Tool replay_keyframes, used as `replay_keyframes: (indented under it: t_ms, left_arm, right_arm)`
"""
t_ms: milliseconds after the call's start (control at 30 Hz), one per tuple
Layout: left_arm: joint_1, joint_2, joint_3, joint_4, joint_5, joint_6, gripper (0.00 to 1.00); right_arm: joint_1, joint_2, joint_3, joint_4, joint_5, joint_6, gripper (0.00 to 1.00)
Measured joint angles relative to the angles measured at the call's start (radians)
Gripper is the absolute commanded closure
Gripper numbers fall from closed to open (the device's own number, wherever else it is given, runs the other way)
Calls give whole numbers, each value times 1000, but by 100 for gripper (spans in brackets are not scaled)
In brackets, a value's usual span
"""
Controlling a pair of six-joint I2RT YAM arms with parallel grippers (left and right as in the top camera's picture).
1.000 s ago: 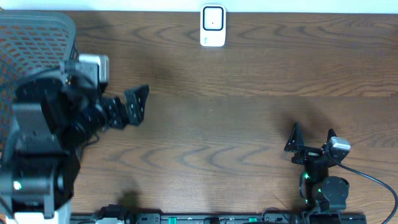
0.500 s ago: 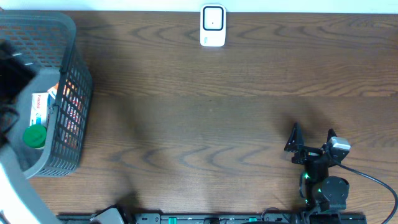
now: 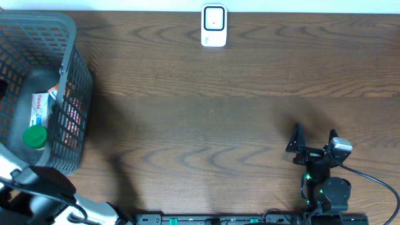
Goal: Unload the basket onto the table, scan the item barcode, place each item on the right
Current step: 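Reach the left gripper into the basket and grasp the green-capped container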
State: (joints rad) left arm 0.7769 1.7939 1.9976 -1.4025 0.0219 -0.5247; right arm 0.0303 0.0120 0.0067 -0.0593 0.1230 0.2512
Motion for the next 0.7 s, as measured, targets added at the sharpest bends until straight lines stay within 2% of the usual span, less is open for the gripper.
replay_keyframes:
  t_ms: [400,700]
  left_arm:
    - [-1,84,-183,117,-14,-3,2]
    - [-8,84,-473,315,-22,-2,2]
  right_arm:
    - [0,0,0,0,0,0,1]
    - [0,0,0,0,0,0,1]
